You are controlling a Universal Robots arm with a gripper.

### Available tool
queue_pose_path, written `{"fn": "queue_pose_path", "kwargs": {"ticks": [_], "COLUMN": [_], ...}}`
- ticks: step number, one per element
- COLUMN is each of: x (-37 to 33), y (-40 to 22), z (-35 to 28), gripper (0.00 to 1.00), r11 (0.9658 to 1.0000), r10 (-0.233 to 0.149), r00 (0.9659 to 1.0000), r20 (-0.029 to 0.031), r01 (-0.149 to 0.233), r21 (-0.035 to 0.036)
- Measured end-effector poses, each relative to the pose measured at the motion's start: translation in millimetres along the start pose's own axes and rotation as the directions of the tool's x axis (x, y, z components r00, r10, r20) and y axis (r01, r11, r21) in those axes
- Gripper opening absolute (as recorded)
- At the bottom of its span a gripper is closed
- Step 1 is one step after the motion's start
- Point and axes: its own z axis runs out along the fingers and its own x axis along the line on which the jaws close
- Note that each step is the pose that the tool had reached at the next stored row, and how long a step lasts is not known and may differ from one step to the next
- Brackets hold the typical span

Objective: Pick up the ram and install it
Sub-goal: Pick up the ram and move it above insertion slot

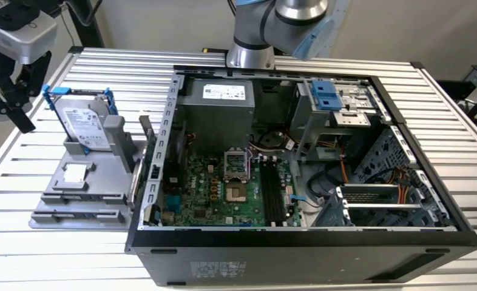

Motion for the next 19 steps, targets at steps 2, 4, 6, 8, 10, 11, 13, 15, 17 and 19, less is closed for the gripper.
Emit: {"fn": "queue_pose_path", "kwargs": {"ticks": [2,4,6,8,10,11,13,15,17,19], "x": [0.0,0.0,0.0,0.0,0.0,0.0,0.0,0.0,0.0,0.0], "y": [0.0,0.0,0.0,0.0,-0.1,-0.1,-0.1,0.0,0.0,-0.1], "z": [0.0,0.0,0.0,0.0,0.0,0.0,0.0,0.0,0.0,0.0], "gripper": [0.0,0.0,0.0,0.0,0.0,0.0,0.0,0.0,0.0,0.0], "r11": [0.9993,0.9973,0.9941,0.9893,0.9833,0.9798,0.9719,0.9629,0.953,0.9412], "r10": [-0.036,-0.073,-0.109,-0.146,-0.182,-0.2,-0.235,-0.27,-0.303,-0.338], "r00": [0.9993,0.9973,0.9941,0.9893,0.9833,0.9798,0.9719,0.9629,0.953,0.9411], "r20": [-0.0013,-0.0018,-0.0023,-0.0029,-0.0035,-0.0038,-0.0042,-0.0045,-0.0047,-0.0049], "r01": [0.036,0.073,0.109,0.146,0.182,0.2,0.235,0.27,0.303,0.338], "r21": [-0.0006,-0.0008,-0.0007,-0.0007,-0.0009,-0.0009,-0.0008,-0.0003,0.0002,0.0005]}}
